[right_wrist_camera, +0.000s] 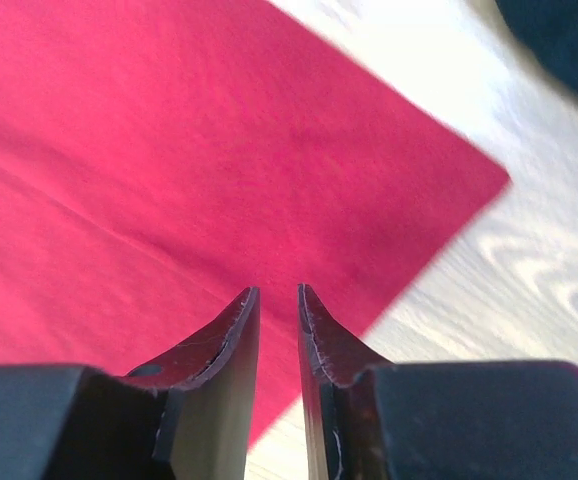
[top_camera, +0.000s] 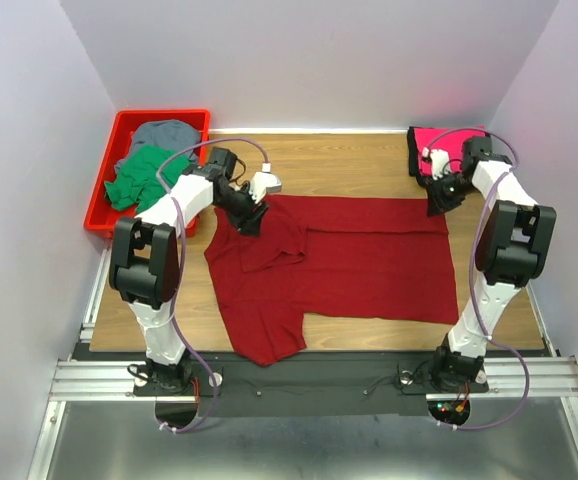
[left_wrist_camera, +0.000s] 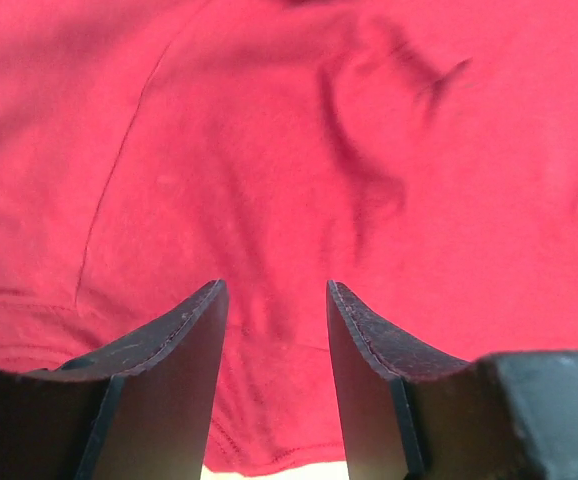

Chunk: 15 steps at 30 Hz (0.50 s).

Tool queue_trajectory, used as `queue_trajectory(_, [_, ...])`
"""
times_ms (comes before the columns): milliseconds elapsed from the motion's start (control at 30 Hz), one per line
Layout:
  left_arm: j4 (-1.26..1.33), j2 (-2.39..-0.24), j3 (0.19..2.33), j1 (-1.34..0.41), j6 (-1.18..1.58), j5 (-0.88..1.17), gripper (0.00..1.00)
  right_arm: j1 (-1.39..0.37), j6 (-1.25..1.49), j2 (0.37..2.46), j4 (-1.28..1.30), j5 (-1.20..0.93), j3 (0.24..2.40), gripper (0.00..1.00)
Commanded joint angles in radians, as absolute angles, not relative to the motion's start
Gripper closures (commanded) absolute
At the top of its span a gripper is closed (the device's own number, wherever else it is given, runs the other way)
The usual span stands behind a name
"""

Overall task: Fold and stack the t-shirts
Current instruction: Fold the tshirt

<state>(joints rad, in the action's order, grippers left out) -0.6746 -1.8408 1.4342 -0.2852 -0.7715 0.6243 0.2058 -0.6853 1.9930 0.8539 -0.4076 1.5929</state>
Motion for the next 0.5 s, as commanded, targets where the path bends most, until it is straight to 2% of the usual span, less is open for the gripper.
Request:
queue_trajectory(0, [-0.557, -1.781, 1.365, -0.304, -0.675, 0.571, 0.46, 0.163, -0.62, 1.994, 0.865, -0.477, 1.657, 0.72])
queue_trajectory(167, [-0.492, -1.815, 1.333, -0.304, -0.632, 0.517, 0.48, 0.16, -0.629, 2.069, 0.858, -0.417, 1.637, 0.75])
queue_trajectory(467, [-0.433, -1.838, 1.175, -0.296, -0.64, 0.353, 0.5, 0.16, -0.637, 2.088, 0.756, -0.295, 1.525, 0.75])
